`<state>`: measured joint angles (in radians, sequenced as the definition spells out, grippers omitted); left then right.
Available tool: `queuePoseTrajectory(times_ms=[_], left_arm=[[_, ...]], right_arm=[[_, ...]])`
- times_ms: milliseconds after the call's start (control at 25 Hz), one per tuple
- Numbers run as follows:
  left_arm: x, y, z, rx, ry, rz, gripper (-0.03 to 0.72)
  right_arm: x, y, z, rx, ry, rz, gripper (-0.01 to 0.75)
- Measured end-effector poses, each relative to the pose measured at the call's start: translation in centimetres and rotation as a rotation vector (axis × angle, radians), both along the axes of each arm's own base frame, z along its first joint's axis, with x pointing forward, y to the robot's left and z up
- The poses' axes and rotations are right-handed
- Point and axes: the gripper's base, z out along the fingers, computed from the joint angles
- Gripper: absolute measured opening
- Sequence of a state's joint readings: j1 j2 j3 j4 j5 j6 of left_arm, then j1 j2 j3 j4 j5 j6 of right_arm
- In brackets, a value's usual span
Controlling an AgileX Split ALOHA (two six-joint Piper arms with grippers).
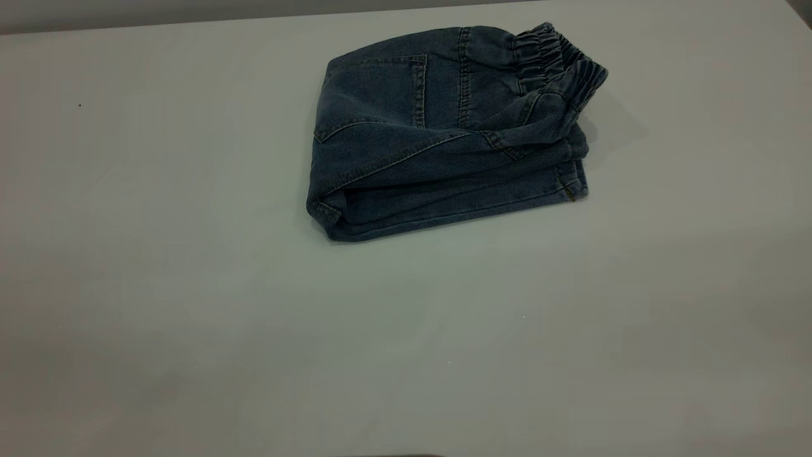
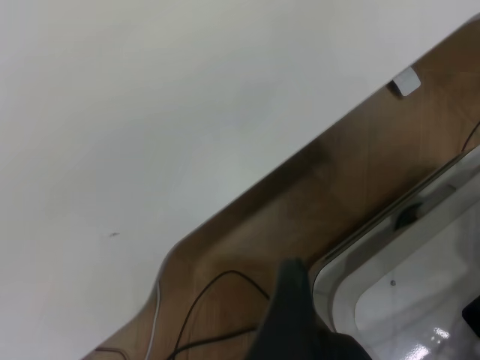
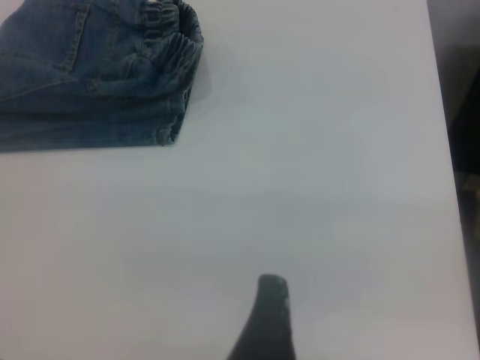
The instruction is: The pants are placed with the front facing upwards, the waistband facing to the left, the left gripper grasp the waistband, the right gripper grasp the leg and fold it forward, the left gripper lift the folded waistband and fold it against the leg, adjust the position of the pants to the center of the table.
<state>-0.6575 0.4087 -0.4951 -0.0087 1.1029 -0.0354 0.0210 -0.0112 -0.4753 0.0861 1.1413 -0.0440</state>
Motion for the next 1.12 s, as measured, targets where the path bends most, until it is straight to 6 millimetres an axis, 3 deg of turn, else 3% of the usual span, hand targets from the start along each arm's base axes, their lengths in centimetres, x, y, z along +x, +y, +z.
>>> queuePoseTrajectory(times_ms=[440,1120], left_arm=[[0.06,0.12,-0.17,0.039,-0.019,-0.033,0.57],[-0.55,-0.57,-0.14,-0.038,0.032,-0.078,0.57]], right_arm=[[0.0,-0.01,0.01,-0.001,-0.001,0.0,0.582],[0.0,-0.01,0.0,-0.001,-0.001,-0.001,0.582]])
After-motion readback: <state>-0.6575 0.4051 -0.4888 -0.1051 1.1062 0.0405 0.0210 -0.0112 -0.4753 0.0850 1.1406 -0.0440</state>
